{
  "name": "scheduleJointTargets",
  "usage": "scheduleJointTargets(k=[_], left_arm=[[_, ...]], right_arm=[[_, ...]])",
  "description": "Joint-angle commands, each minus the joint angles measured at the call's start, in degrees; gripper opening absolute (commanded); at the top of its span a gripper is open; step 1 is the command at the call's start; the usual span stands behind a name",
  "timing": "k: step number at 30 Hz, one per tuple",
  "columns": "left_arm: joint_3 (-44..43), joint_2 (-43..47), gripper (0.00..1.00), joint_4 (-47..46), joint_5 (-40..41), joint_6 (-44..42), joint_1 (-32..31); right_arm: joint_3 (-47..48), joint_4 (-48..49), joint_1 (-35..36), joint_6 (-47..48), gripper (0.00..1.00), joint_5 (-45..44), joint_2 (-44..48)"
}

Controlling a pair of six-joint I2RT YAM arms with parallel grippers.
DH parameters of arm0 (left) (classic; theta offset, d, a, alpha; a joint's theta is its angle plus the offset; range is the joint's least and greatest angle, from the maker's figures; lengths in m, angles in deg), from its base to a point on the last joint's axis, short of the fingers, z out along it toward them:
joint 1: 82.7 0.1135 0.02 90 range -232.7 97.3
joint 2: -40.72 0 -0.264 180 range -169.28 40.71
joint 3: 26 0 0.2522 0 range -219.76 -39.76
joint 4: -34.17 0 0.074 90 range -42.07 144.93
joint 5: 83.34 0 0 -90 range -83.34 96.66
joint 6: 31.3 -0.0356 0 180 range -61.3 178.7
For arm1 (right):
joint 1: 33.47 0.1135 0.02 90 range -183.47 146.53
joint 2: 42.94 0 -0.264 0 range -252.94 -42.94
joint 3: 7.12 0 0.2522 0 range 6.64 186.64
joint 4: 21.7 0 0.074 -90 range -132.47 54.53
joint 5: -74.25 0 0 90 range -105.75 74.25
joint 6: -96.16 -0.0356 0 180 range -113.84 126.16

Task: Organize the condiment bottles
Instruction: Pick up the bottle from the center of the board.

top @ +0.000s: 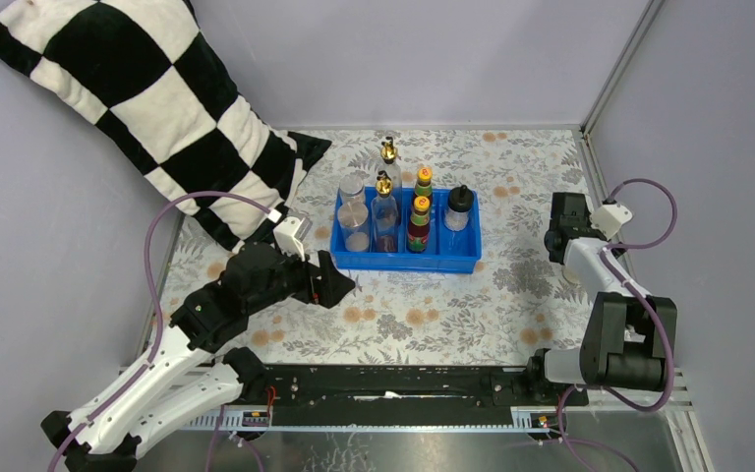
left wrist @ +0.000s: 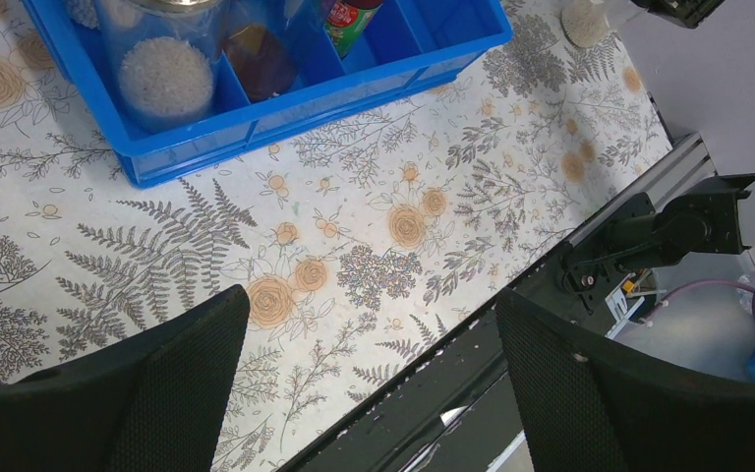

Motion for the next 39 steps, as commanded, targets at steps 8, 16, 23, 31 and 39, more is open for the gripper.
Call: scheduleJointTargets(k=[8, 16, 23, 31, 39], left_arm=[[0.00, 0.04, 0.99, -2.18, 0.34, -0.66, -0.53], [-0.01, 0.03, 0.99, -2.18, 0.25, -0.66, -0.64], [0.03, 0.12, 0.99, -2.20, 0.45, -0.57, -0.59], [0.11, 0.52, 0.99, -2.16, 0.84, -0.40, -0.73], [0.11, 1.21, 0.99, -2.13, 1.47, -0.31, -0.78]], right_arm=[[2.18, 0.89, -1.54, -1.46, 0.83, -4.72, -2.86], [3.19, 1.25, -1.82, -1.94, 0.70, -4.93, -4.38], [2.35, 1.97, -1.85, -1.83, 0.38, -3.30, -4.35], [1.14, 5.13, -1.82, 2.42, 0.28, 7.37, -3.30], [3.30, 5.74, 0.71, 7.42, 0.25, 18.37, -6.40]])
